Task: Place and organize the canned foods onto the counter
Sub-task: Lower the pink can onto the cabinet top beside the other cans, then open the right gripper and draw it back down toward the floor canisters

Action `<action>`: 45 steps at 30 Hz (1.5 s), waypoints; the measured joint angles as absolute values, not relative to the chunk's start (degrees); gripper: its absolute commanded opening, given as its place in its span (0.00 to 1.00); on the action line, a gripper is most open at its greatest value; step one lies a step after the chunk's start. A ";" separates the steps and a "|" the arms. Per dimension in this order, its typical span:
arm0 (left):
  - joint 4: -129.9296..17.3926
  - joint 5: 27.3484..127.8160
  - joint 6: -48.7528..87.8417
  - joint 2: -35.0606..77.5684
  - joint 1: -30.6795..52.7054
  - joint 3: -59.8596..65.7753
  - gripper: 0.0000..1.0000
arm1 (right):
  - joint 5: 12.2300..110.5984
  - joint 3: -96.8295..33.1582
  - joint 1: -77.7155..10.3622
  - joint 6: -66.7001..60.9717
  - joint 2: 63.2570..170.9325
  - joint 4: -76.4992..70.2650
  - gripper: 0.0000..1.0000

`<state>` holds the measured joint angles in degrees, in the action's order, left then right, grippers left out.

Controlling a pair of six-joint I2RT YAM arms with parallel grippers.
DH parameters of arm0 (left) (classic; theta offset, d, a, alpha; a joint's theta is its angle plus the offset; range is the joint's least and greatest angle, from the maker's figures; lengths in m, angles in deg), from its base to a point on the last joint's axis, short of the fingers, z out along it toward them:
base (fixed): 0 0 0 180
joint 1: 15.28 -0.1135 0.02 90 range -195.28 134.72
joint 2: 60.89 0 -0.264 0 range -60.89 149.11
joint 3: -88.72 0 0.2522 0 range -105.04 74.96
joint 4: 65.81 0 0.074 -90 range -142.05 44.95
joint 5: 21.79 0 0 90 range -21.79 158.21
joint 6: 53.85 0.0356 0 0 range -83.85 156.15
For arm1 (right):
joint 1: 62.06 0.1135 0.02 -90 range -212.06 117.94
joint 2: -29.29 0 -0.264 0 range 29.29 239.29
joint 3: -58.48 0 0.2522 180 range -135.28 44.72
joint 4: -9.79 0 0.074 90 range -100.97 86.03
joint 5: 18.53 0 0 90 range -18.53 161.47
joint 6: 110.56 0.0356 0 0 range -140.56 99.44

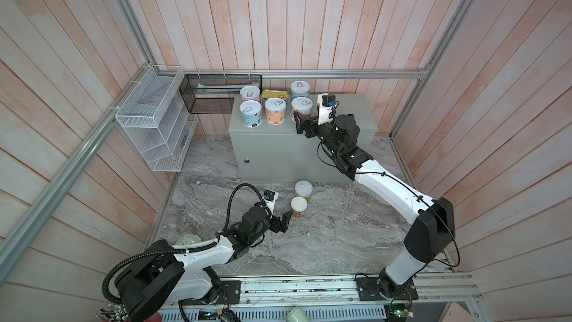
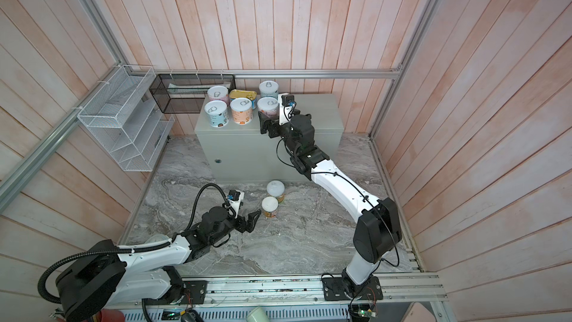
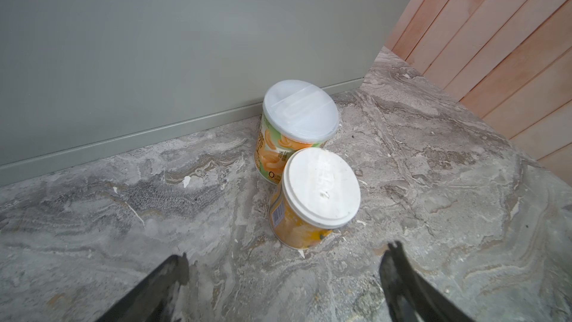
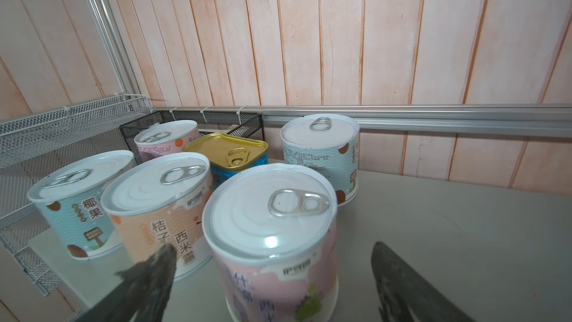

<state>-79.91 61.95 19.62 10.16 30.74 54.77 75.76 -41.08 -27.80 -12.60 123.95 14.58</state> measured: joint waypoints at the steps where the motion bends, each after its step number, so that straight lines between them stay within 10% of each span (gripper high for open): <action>1: -79.88 61.97 19.62 10.24 30.74 54.75 1.00 | 76.09 -40.12 -27.80 -12.64 122.98 14.84 0.98; 33: -78.46 60.68 23.09 11.38 30.74 53.27 1.00 | 90.86 9.49 -27.93 -6.17 72.91 7.32 0.98; 45: -78.59 62.25 24.60 11.49 30.74 53.11 1.00 | 87.04 20.82 -27.93 -1.06 69.52 6.62 0.98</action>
